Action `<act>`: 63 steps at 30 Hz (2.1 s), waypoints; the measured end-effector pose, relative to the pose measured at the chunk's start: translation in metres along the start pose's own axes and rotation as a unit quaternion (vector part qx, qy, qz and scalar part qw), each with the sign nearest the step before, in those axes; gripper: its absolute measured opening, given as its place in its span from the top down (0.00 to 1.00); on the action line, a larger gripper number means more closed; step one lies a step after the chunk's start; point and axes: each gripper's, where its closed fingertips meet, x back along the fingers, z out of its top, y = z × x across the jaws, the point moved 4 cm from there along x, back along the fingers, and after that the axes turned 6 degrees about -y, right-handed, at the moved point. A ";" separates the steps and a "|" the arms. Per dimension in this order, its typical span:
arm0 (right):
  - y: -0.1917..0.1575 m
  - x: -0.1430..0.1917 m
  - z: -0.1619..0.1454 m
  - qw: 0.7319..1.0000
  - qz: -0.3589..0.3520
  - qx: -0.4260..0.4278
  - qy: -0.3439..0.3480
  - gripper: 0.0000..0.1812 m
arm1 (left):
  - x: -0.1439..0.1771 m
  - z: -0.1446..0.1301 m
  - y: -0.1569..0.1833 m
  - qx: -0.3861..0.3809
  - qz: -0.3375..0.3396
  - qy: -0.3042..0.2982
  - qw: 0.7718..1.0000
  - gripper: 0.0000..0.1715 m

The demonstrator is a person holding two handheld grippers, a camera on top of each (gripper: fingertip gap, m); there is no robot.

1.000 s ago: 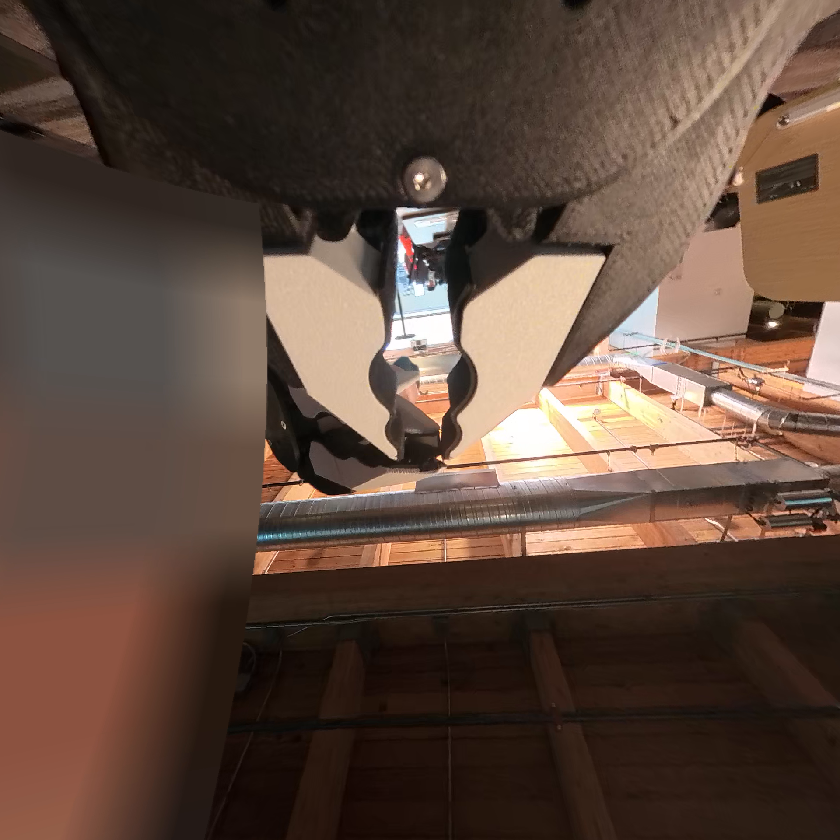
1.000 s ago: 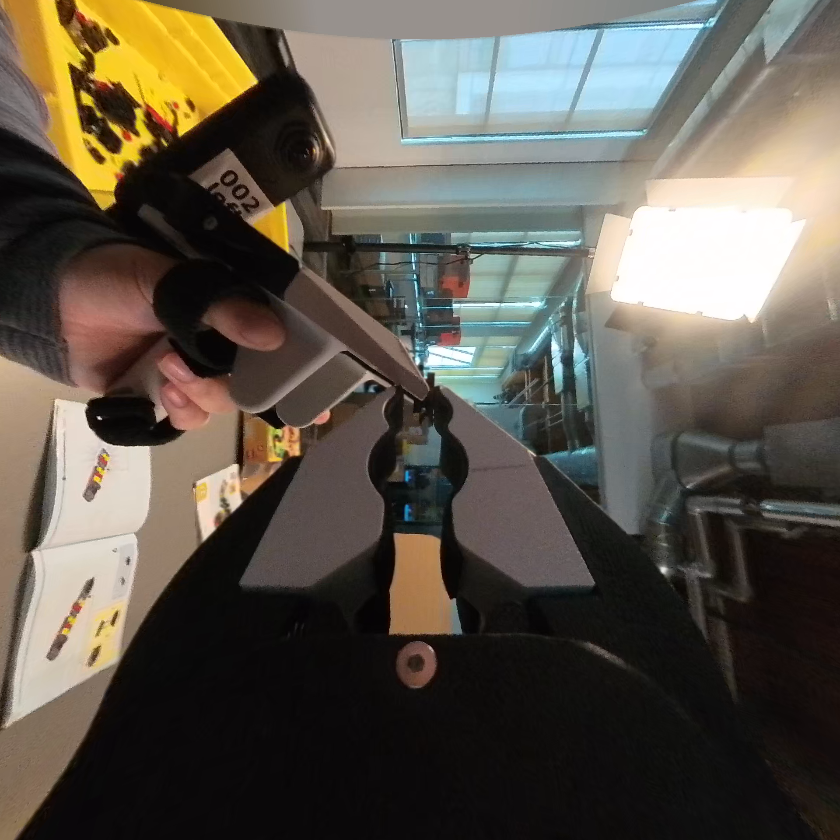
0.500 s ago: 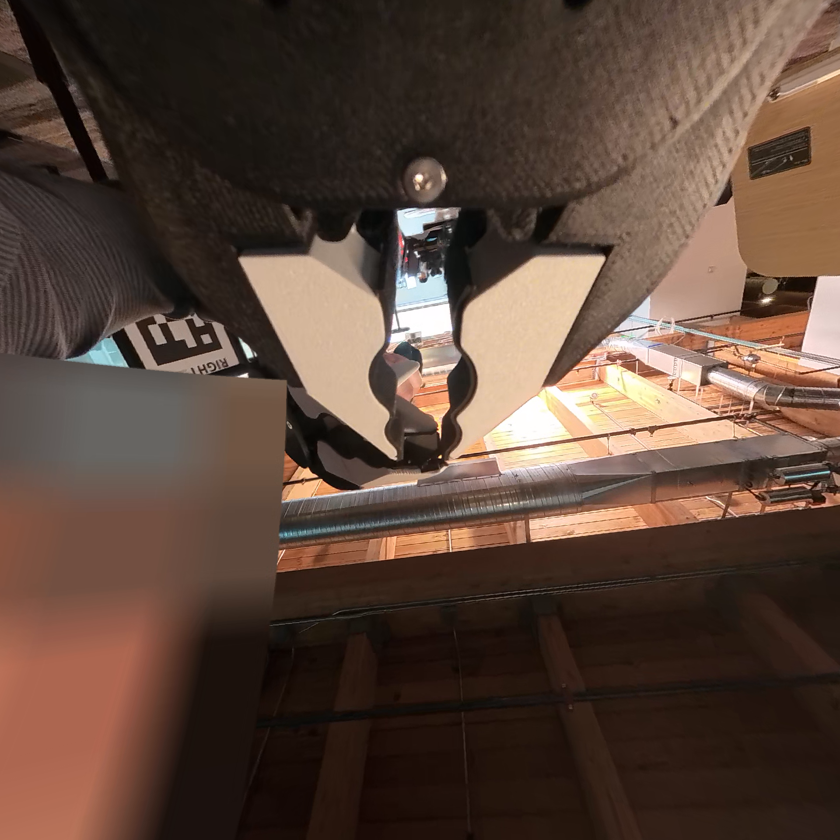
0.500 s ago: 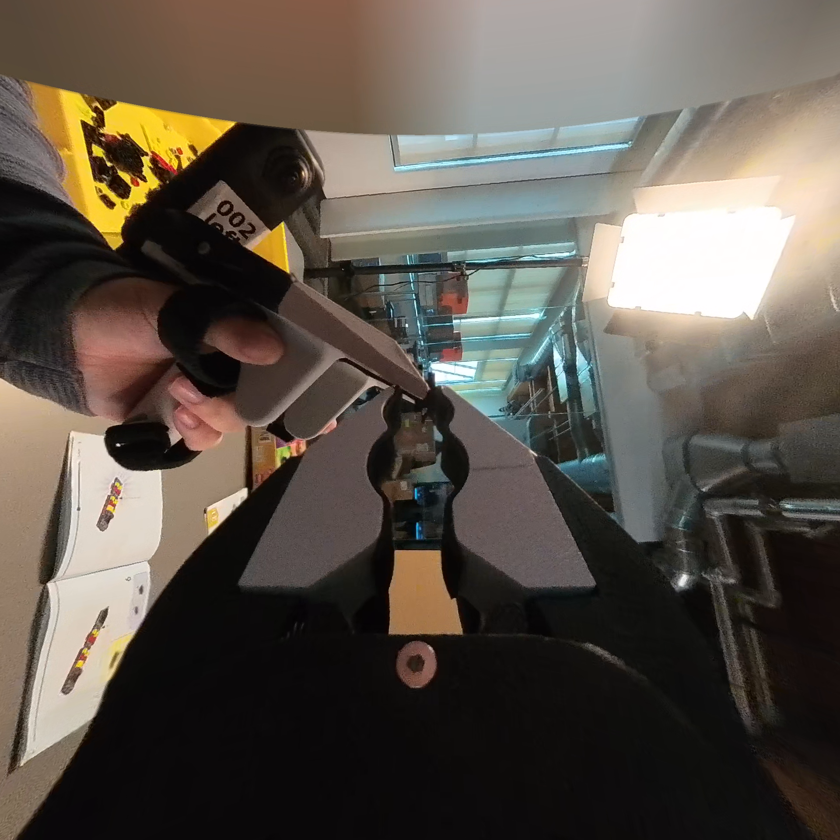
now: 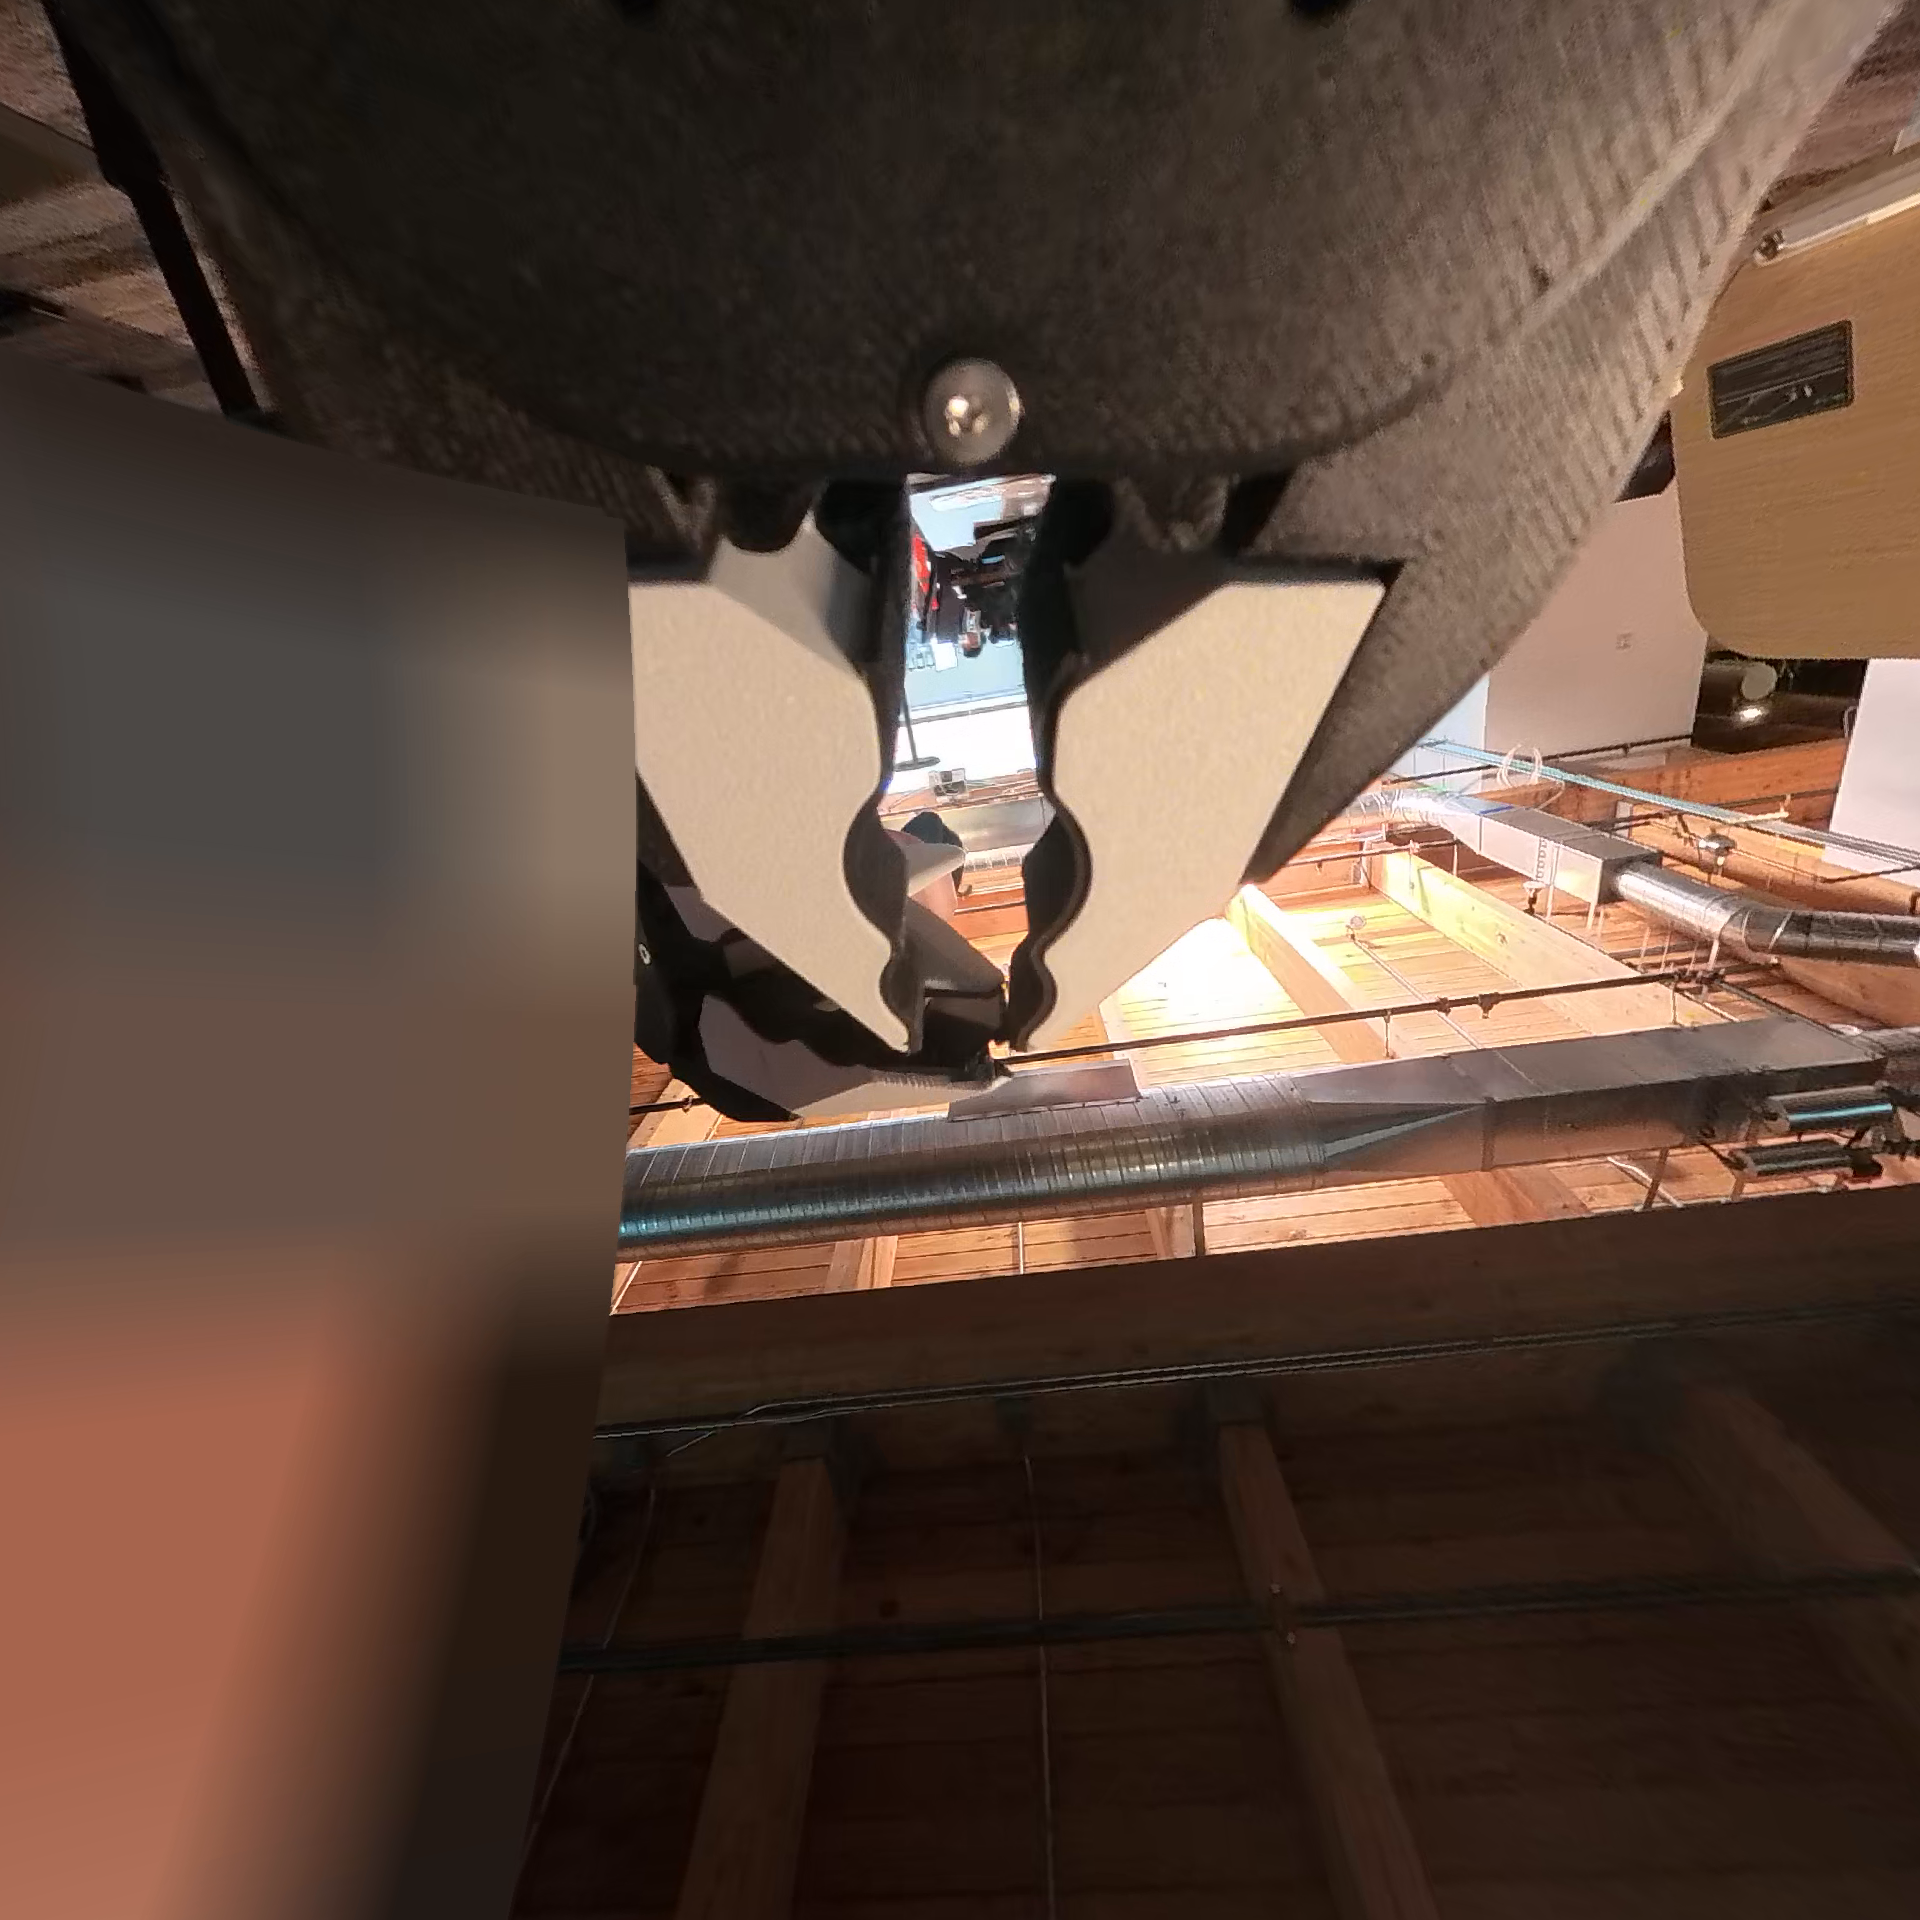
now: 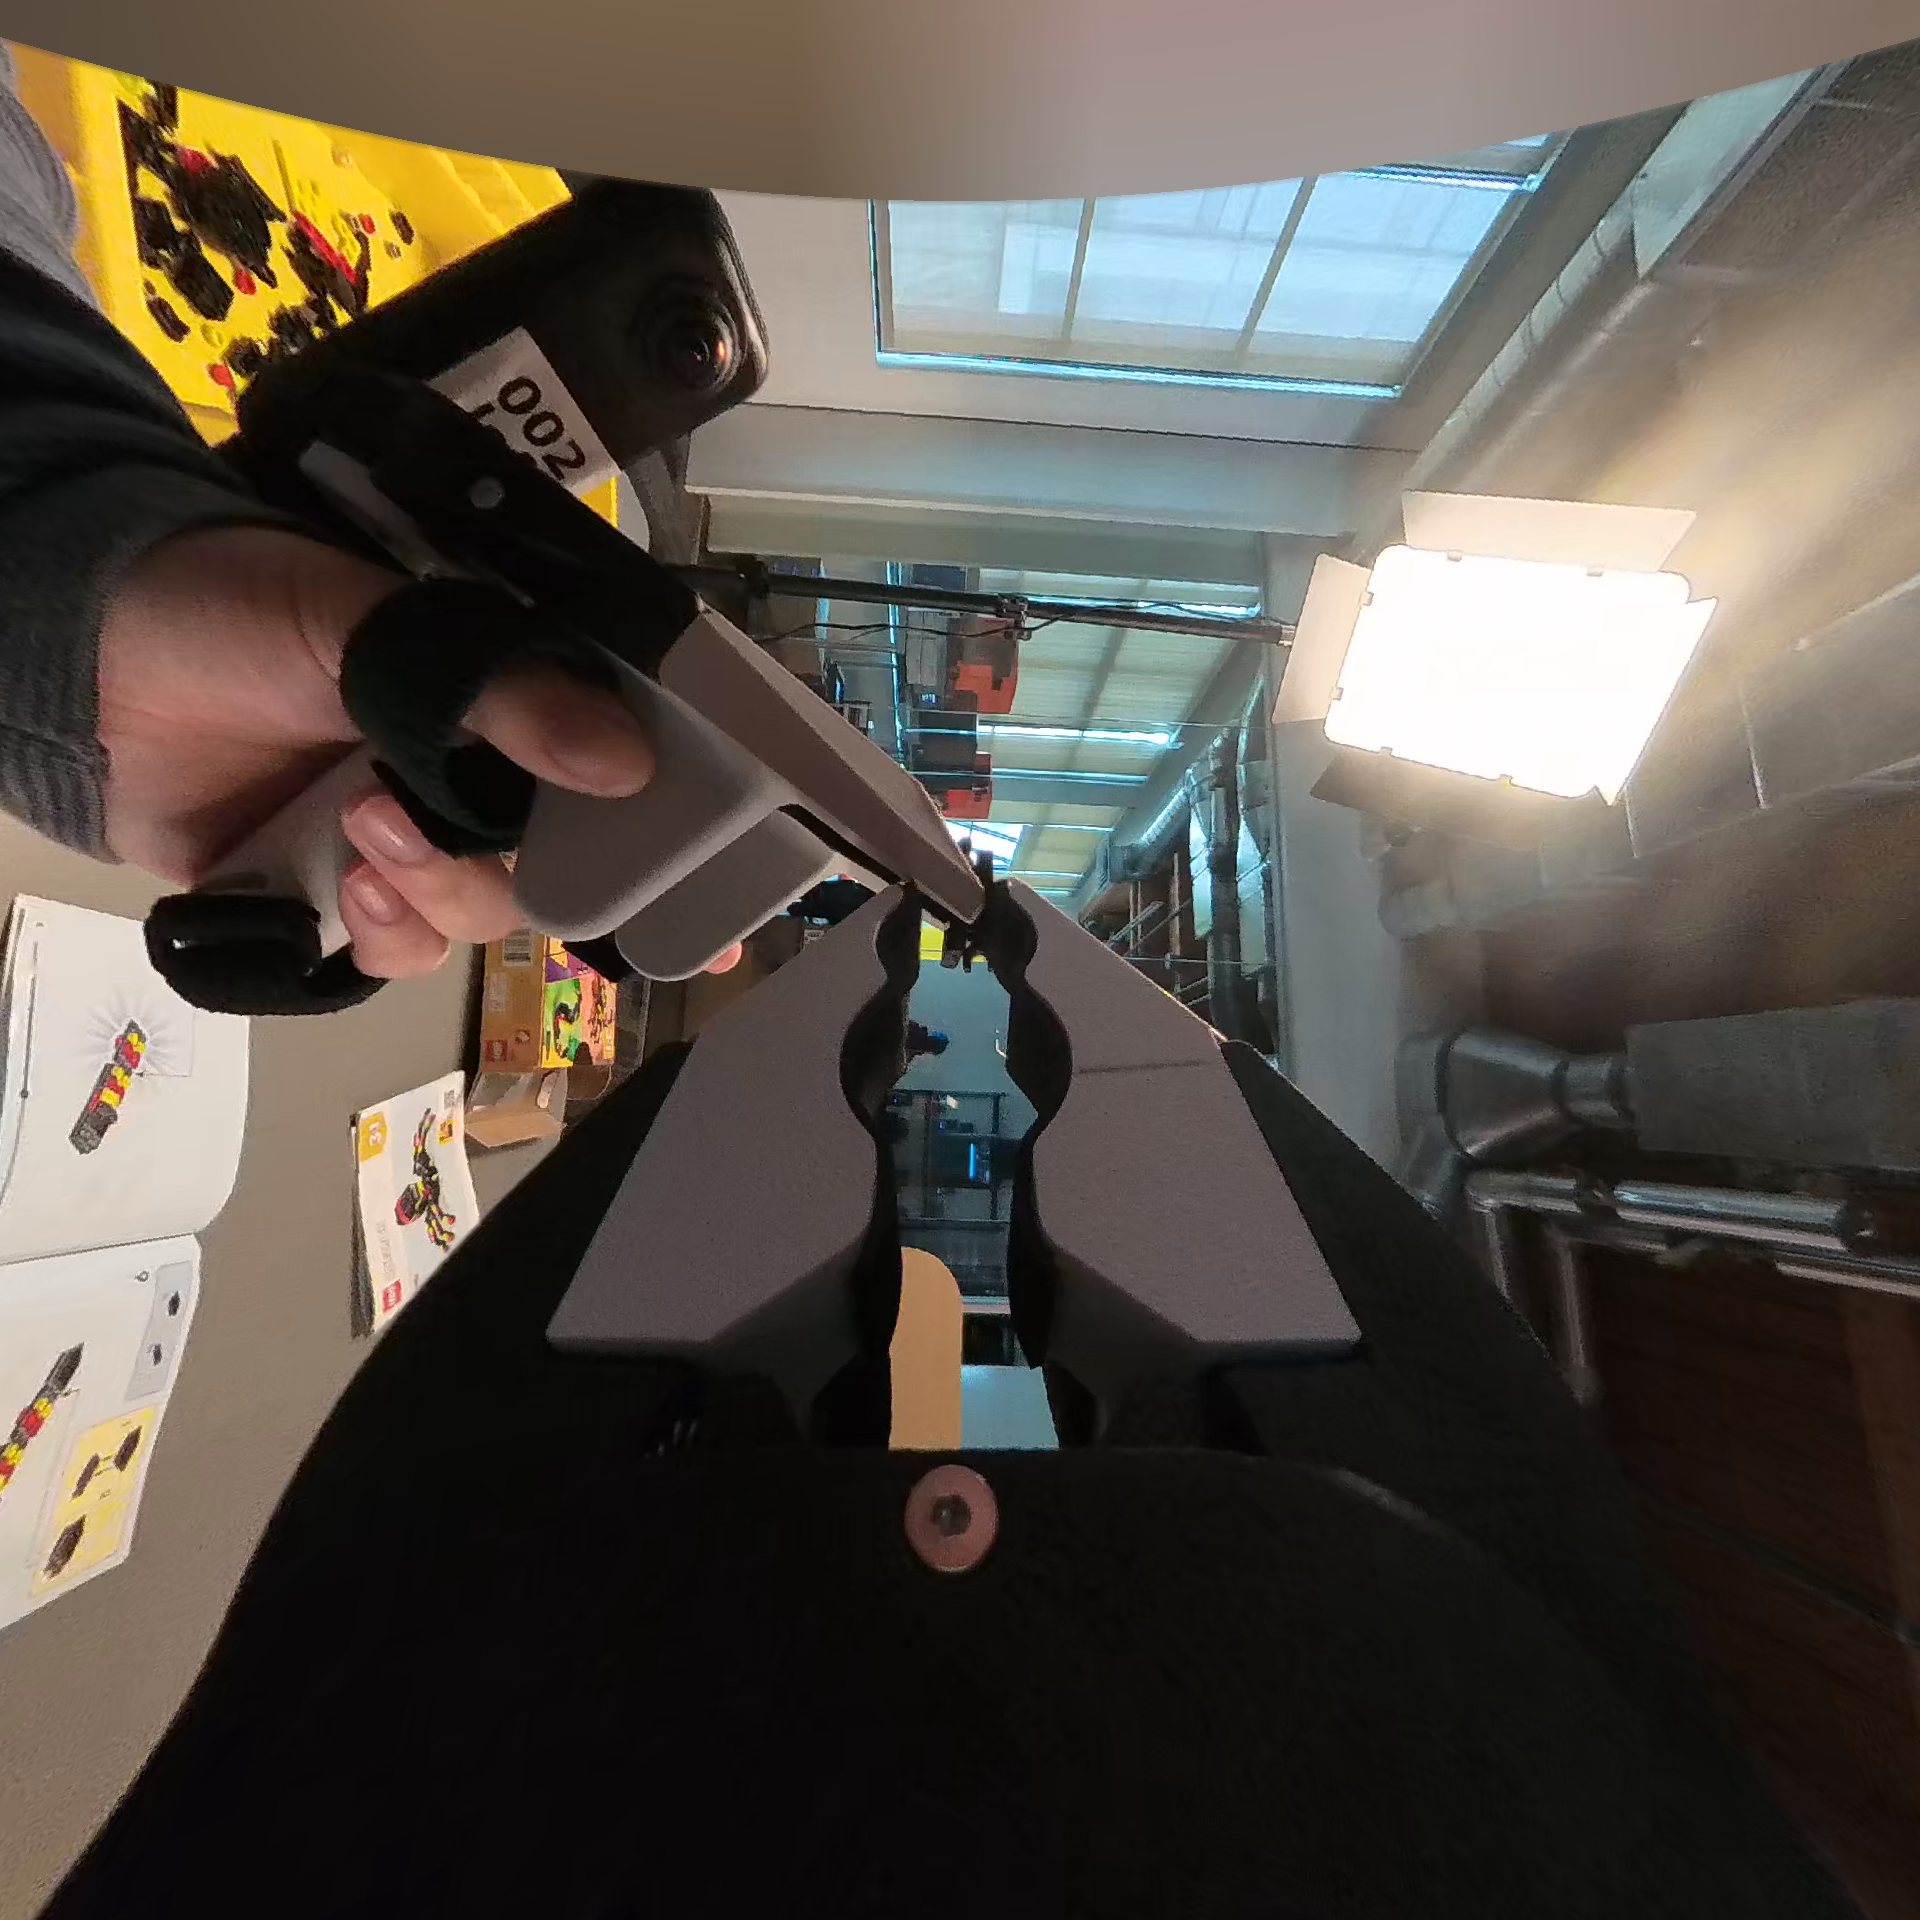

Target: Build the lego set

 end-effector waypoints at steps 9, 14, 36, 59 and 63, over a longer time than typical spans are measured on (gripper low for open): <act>-0.003 0.001 -0.005 1.000 0.016 0.004 -0.013 0.95 | -0.001 -0.006 -0.003 0.036 -0.015 -0.011 0.999 0.91; -0.005 0.003 -0.008 0.999 0.029 -0.014 -0.016 0.96 | -0.001 -0.010 -0.002 0.033 -0.018 -0.019 0.999 0.92; -0.021 0.022 -0.044 0.980 0.126 -0.146 -0.048 0.97 | 0.008 -0.029 -0.002 -0.329 -0.127 -0.234 0.906 0.85; -0.022 0.029 -0.033 0.993 0.080 -0.065 -0.057 0.97 | -0.004 -0.038 -0.016 0.086 -0.138 -0.324 0.932 0.83; -0.022 0.029 -0.035 0.991 0.081 -0.087 -0.062 0.97 | -0.002 -0.032 -0.017 0.001 -0.135 -0.306 0.942 0.88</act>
